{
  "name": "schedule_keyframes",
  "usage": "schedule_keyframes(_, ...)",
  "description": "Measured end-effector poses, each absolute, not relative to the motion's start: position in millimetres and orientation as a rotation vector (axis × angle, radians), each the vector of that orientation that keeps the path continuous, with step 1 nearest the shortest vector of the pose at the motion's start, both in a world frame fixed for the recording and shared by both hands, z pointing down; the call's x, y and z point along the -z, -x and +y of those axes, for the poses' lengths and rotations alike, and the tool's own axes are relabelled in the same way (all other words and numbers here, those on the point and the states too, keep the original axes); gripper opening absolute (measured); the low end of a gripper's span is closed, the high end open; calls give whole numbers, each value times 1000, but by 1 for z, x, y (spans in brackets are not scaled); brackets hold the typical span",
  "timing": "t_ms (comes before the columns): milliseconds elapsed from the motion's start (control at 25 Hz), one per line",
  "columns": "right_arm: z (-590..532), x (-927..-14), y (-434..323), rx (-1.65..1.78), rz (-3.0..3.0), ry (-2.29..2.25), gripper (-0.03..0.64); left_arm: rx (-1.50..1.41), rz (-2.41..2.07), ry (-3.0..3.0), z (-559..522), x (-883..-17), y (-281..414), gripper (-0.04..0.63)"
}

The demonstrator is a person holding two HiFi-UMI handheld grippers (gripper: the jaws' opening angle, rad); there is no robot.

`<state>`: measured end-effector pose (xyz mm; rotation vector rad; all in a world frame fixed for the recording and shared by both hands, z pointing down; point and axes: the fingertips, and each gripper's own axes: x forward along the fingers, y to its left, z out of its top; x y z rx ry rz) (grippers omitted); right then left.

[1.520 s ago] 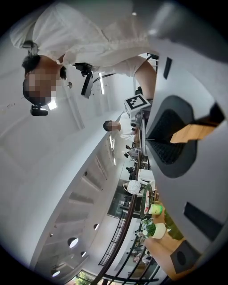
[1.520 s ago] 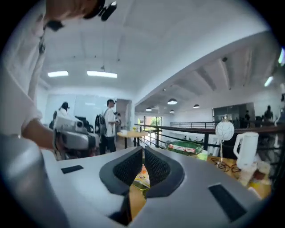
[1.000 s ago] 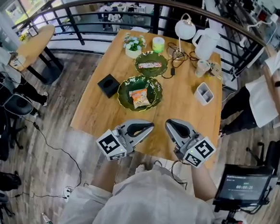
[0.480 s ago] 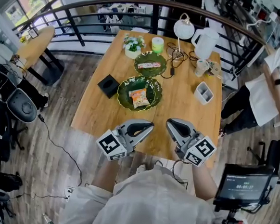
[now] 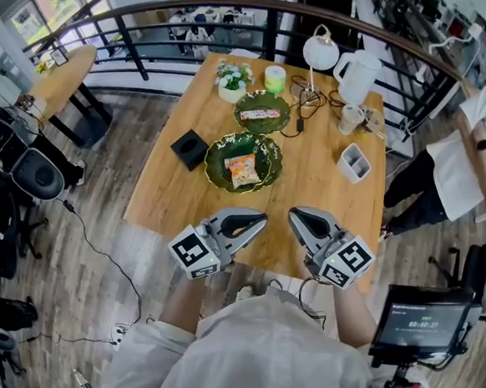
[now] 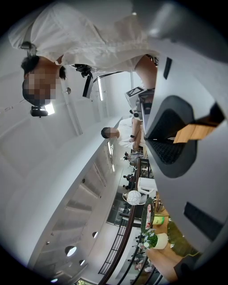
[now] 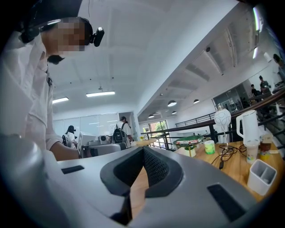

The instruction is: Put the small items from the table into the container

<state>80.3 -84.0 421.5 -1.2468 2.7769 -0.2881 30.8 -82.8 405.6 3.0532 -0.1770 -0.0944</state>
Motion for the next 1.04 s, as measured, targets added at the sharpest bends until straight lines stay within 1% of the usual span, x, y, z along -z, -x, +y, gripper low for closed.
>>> schedule_keyframes(1040, -84, -422, -78, 274, 2802, 1240, 12, 100, -180, -3060, -82, -404, -29, 8)
